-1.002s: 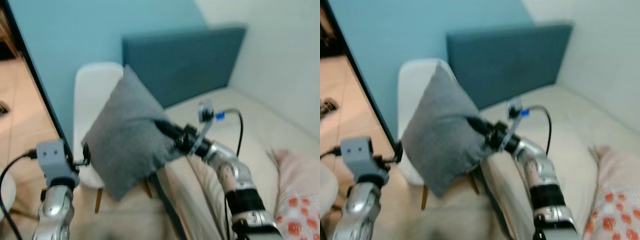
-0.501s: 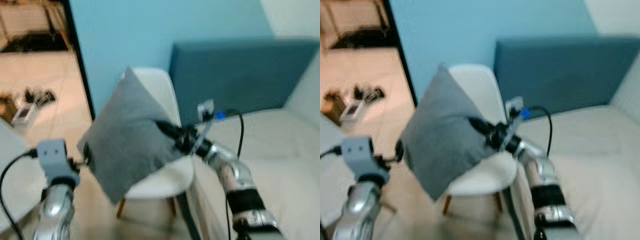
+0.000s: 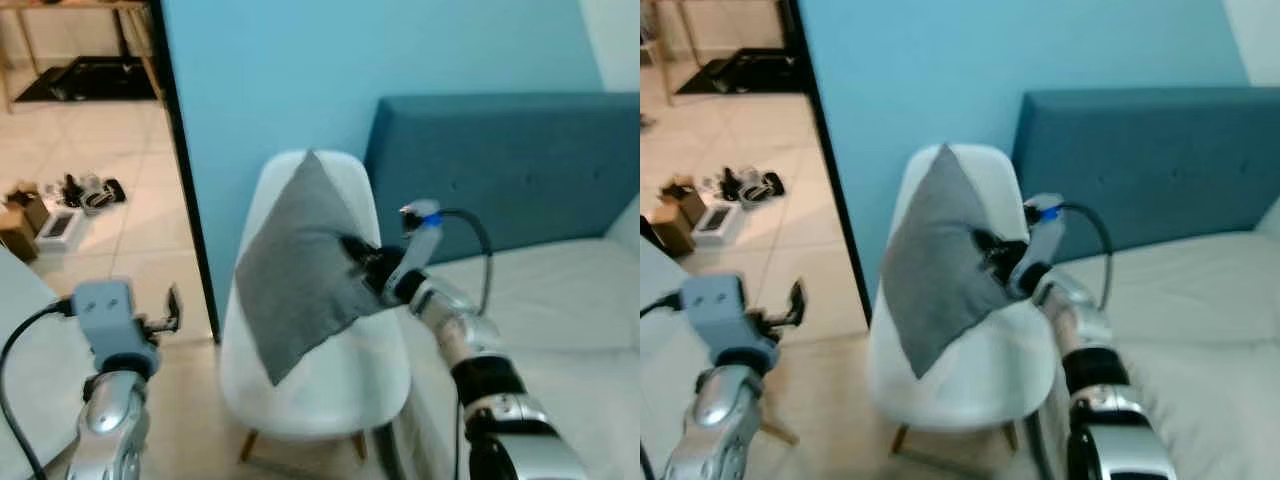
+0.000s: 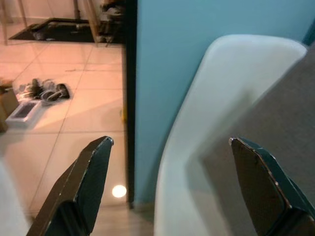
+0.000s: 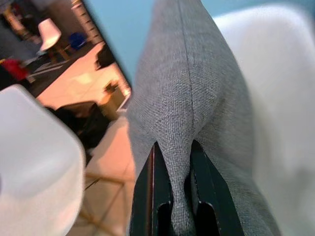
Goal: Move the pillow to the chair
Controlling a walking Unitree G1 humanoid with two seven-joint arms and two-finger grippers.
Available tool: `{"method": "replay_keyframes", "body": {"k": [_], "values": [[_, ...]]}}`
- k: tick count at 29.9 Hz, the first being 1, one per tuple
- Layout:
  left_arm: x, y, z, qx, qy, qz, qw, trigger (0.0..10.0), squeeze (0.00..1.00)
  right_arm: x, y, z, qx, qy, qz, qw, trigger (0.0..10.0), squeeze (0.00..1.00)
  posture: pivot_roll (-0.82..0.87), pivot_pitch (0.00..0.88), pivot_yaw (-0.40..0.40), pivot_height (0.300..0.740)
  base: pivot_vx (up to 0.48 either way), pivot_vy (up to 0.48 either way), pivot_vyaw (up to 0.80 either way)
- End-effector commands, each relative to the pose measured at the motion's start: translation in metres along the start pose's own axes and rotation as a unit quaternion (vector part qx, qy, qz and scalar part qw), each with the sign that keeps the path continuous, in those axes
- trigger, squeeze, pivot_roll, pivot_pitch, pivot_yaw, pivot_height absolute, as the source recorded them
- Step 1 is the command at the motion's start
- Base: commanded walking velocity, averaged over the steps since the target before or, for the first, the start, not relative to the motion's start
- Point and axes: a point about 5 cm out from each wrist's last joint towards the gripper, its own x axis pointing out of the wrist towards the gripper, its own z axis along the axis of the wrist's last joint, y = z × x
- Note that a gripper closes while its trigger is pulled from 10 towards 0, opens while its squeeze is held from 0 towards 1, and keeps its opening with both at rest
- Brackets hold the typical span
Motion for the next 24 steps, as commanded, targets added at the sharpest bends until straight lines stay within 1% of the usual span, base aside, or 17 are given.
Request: {"method": "replay_keyframes", "body": {"k": [1,3,5,6,7,9,10,11,14,15,16,18,20,24], "values": [[-0.002,0.005,-0.002,0.006,0.007,0.007,1.000,10.0,0.00,0.010,0.011,0.016,-0.012,-0.039,0.016,0.999,10.0,0.00,0.03,0.000,-0.092,0.740,0.352,0.000,0.00],[-0.003,0.005,-0.002,0.004,0.008,0.007,1.000,10.0,0.00,0.014,0.008,0.014,-0.005,-0.027,-0.001,1.000,10.0,0.00,0.03,0.000,-0.091,0.728,0.337,0.000,0.00],[-0.003,0.005,-0.002,0.004,0.008,0.008,1.000,10.0,0.00,0.014,0.008,0.014,-0.005,-0.027,-0.003,1.000,10.0,0.00,0.03,0.000,-0.091,0.724,0.337,0.000,0.00],[-0.002,0.007,-0.004,0.004,0.014,0.021,1.000,10.0,0.00,0.016,0.006,0.009,0.021,-0.014,-0.004,1.000,10.0,0.00,0.03,0.000,-0.093,0.714,0.000,0.000,0.00],[-0.002,0.007,-0.004,0.004,0.014,0.021,1.000,10.0,0.00,0.016,0.006,0.009,0.021,-0.014,-0.004,1.000,10.0,0.00,0.03,0.000,-0.093,0.714,0.000,0.000,0.00],[-0.002,0.009,-0.004,0.004,0.016,0.028,0.999,10.0,0.00,0.017,0.006,0.006,0.042,-0.009,0.002,0.999,10.0,0.00,0.03,0.000,-0.092,0.704,0.000,0.000,0.00],[-0.002,0.009,-0.004,0.004,0.016,0.028,0.999,10.0,0.00,0.017,0.006,0.006,0.042,-0.009,0.002,0.999,10.0,0.00,0.03,0.000,-0.092,0.704,0.000,0.000,0.00],[-0.002,0.012,-0.005,0.009,0.021,0.036,0.999,10.0,0.00,0.018,0.008,0.004,0.063,-0.006,0.016,0.998,10.0,0.00,0.03,0.000,-0.093,0.694,0.000,0.000,0.00],[-0.002,0.012,-0.005,0.010,0.023,0.038,0.999,10.0,0.00,0.018,0.009,0.003,0.068,-0.005,0.018,0.998,10.0,0.00,0.03,0.000,-0.093,0.689,0.000,0.000,0.00],[-0.003,0.013,-0.006,0.011,0.023,0.040,0.999,10.0,0.00,0.020,0.013,0.007,0.087,-0.015,0.042,0.995,10.0,0.00,0.03,0.000,-0.095,0.684,0.000,0.000,0.00],[-0.003,0.013,-0.006,0.011,0.023,0.040,0.999,10.0,0.00,0.020,0.013,0.007,0.087,-0.015,0.042,0.995,10.0,0.00,0.03,0.000,-0.095,0.684,0.000,0.000,0.00],[-0.003,0.015,-0.006,0.013,0.022,0.043,0.999,10.0,0.00,0.022,0.020,0.014,0.119,-0.034,0.081,0.989,10.0,0.00,0.03,0.000,-0.097,0.674,0.000,0.000,0.00],[-0.004,0.015,-0.006,0.014,0.022,0.045,0.999,10.0,0.00,0.023,0.024,0.017,0.149,-0.040,0.104,0.983,10.0,0.00,0.03,0.000,-0.098,0.664,0.000,0.000,0.00],[-0.004,0.015,-0.006,0.015,0.023,0.047,0.999,10.0,0.00,0.024,0.023,0.010,0.172,-0.023,0.100,0.980,10.0,0.00,0.03,0.000,-0.100,0.649,0.000,0.000,0.00]]}}
